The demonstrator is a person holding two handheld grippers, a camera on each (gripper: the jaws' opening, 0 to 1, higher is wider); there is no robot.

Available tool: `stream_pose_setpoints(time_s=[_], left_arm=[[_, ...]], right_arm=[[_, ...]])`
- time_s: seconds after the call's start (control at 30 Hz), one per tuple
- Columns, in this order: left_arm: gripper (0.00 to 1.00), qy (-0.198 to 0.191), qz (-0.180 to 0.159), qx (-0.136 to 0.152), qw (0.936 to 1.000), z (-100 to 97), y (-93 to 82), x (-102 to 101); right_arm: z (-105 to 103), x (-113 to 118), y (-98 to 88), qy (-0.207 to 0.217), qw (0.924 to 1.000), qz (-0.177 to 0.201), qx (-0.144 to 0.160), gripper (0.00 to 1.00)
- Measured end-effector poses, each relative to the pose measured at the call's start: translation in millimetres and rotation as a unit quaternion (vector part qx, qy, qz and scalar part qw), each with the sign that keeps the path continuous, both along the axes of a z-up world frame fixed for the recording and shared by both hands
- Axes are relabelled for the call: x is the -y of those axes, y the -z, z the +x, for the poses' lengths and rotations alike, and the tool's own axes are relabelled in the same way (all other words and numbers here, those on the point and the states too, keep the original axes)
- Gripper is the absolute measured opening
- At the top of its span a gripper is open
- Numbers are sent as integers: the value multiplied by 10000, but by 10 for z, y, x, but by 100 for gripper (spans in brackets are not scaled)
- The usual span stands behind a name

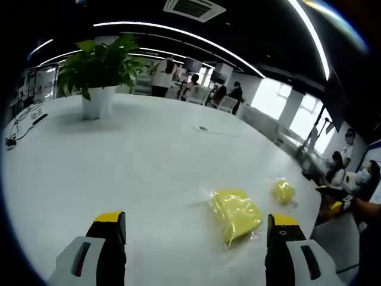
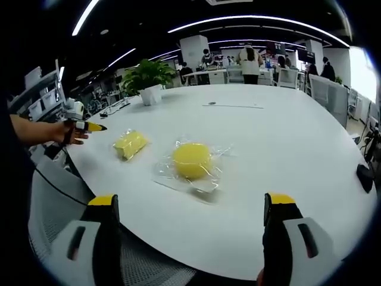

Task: Compare the silicone blocks by pressing each to a similar depth, holding the contact briefly, and releasing to observe deformation and rebound differences across the visible hardness samples.

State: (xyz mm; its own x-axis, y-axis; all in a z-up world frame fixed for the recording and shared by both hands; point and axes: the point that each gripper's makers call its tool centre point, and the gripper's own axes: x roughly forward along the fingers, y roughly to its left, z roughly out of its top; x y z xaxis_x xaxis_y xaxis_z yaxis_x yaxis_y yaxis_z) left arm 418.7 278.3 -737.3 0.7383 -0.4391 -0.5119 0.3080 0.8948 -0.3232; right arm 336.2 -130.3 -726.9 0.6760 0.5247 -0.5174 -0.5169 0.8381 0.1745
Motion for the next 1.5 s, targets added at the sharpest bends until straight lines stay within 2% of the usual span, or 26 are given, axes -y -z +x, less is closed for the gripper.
stream_pose_setpoints(time_s=[0.07, 0.1, 0.17, 0.2, 0.37, 0.5, 0.63, 0.67, 0.7, 0.73, 0.83, 0.93, 1.03, 1.13, 1.17, 1.2, 1.27, 1.33, 1.5], left_arm=[[100, -131, 0, -332, 9994, 28, 115, 7], [100, -1, -219, -485, 9986, 31, 137, 96], [99, -148, 12, -327, 9994, 129, 145, 46], [99, -127, 29, -343, 9993, 144, 160, 56], [100, -96, -234, -508, 9984, 240, 228, 143], [100, -55, -256, -350, 9990, 350, 203, 190], [99, -101, -439, -455, 9980, 397, 249, 234], [96, -79, -583, -483, 9971, 394, 236, 271], [88, 14, -729, -587, 9956, 368, 237, 317], [83, 26, -747, -608, 9954, 372, 242, 321], [78, 46, -709, -519, 9961, 403, 239, 339], [60, 94, -858, -644, 9942, 396, 273, 379], [58, 49, -835, -700, 9940, 413, 333, 395], [47, 118, -925, -799, 9924, 406, 369, 439], [41, 119, -1029, -808, 9913, 403, 352, 476], [36, 5, -1331, -965, 9864, 396, 344, 516], [32, -98, -1559, -931, 9833, 437, 327, 527], [29, -198, -1668, -1032, 9804, 452, 365, 510], [22, -268, -1741, -1149, 9776, 456, 406, 511]], right_arm=[[-3, 0, 3, -1, 10000, 2, 1, 94], [-4, 1, 6, 1, 10000, 2, -5, 94], [-8, 20, 8, 22, 10000, 2, -11, 93], [-4, 40, 8, 45, 10000, 9, -5, 93], [6, 81, 4, 101, 9999, 13, -7, 93], [13, 98, 4, 137, 9999, 19, -13, 93], [12, 94, 17, 144, 9999, 17, -33, 92], [12, 94, 22, 143, 9999, 21, -34, 92], [9, 93, 24, 140, 9999, 24, -39, 92], [6, 93, 26, 139, 9999, 23, -44, 92], [-10, 101, 50, 136, 9999, 15, -77, 92], [-19, 115, 51, 138, 9999, 7, -97, 92], [-13, 138, 46, 140, 9999, -5, -101, 91], [-4, 152, 43, 129, 9999, -21, -107, 91], [1, 155, 41, 118, 9999, -35, -106, 91], [2, 152, 32, 109, 9999, -40, -106, 91], [5, 153, 31, 94, 9999, -52, -109, 91], [1, 155, 34, 81, 9999, -66, -121, 91], [-13, 160, 43, 49, 9998, -108, -139, 91]])
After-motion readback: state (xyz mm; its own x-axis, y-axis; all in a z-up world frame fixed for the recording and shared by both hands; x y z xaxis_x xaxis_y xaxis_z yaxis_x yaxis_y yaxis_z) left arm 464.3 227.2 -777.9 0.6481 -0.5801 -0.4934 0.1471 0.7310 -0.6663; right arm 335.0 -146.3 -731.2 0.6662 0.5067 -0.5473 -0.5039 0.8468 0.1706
